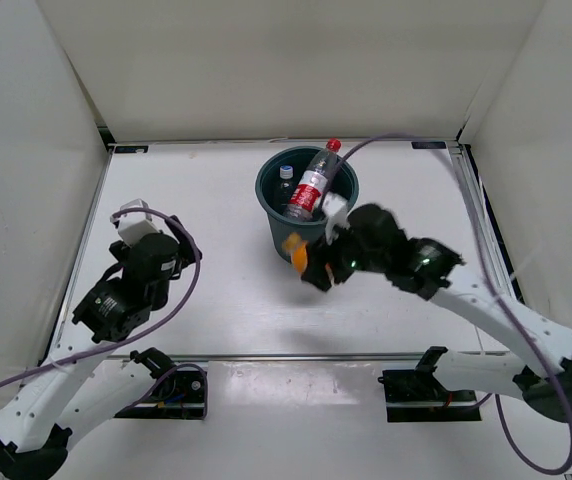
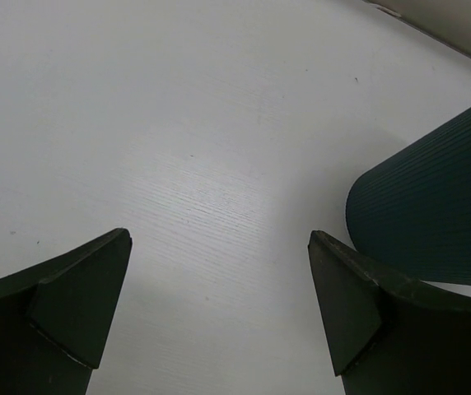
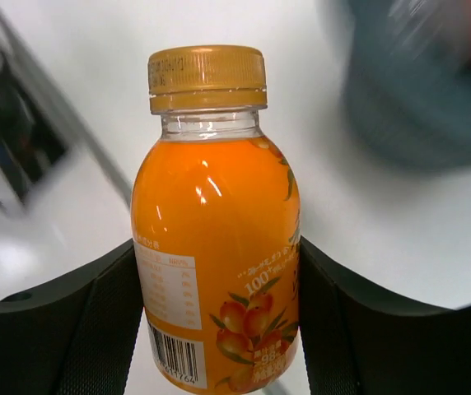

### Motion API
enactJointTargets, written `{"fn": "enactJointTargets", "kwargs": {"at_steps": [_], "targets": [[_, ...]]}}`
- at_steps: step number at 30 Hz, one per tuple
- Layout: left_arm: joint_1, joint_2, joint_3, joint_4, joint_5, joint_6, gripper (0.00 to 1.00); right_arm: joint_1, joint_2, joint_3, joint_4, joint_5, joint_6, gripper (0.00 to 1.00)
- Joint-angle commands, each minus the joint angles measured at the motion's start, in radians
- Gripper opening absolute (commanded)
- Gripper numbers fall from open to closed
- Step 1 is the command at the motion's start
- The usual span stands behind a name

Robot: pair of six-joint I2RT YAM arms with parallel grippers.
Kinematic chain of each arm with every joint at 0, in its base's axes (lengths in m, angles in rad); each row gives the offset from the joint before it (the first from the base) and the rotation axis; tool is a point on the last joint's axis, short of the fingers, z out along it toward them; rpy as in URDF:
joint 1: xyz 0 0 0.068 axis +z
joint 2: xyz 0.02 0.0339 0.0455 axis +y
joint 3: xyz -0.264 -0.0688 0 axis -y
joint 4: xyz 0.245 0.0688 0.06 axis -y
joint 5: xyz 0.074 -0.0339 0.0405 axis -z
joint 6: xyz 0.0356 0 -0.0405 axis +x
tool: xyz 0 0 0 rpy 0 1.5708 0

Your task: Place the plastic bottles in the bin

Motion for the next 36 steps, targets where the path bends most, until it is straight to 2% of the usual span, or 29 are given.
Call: {"fn": "enactJointTargets", "kwargs": {"at_steps": [1, 3, 5, 7, 10, 15, 18, 22, 28, 29, 31, 32, 34, 36], "targets": [[0.004, -0.003, -0.031, 0.001, -0.024, -0.047, 1.0, -0.044, -0.006, 0.221, -0.063, 0.161, 0.059, 0.14], [0.004, 0.006, -0.042, 0.013, -0.015, -0.047, 1.0, -0.116, 0.06, 0.377, -0.075, 0.207, 0.046, 0.11], [0.004, 0.04, -0.042, 0.024, -0.015, -0.047, 1.0, -0.197, 0.178, 0.458, -0.075, 0.208, 0.024, 0.09], [0.004, 0.061, -0.032, 0.024, -0.015, -0.038, 1.0, -0.239, 0.305, 0.557, -0.075, 0.197, 0.006, 0.04], [0.004, 0.103, 0.009, 0.024, -0.015, -0.002, 1.0, -0.278, 0.44, 0.64, -0.075, 0.247, 0.018, 0.04], [0.004, 0.124, 0.044, 0.024, -0.027, 0.019, 1.0, -0.305, 0.583, 0.665, -0.132, 0.26, 0.055, 0.06], [0.004, 0.124, 0.044, 0.006, -0.047, 0.001, 1.0, -0.305, 0.582, 0.604, -0.16, 0.248, 0.069, 0.06], [0.004, 0.115, 0.026, -0.016, -0.047, -0.025, 1.0, -0.305, 0.582, 0.529, -0.137, 0.227, 0.069, 0.12], [0.004, 0.117, 0.008, -0.007, -0.058, -0.035, 1.0, -0.305, 0.544, 0.518, -0.137, 0.217, 0.039, 0.41], [0.004, 0.117, 0.008, -0.007, -0.058, -0.035, 1.0, -0.305, 0.535, 0.518, -0.137, 0.217, 0.039, 0.59], [0.004, 0.129, 0.008, 0.013, -0.058, -0.025, 1.0, -0.305, 0.525, 0.518, -0.146, 0.238, 0.052, 0.76], [0.004, 0.14, 0.008, 0.013, -0.067, -0.025, 1.0, -0.305, 0.513, 0.527, -0.157, 0.263, 0.062, 0.88], [0.004, 0.15, 0.008, 0.013, -0.067, -0.025, 1.0, -0.305, 0.492, 0.553, -0.157, 0.281, 0.062, 1.0], [0.004, 0.161, 0.017, 0.013, -0.078, -0.025, 1.0, -0.296, 0.492, 0.582, -0.166, 0.295, 0.052, 1.0]]}}
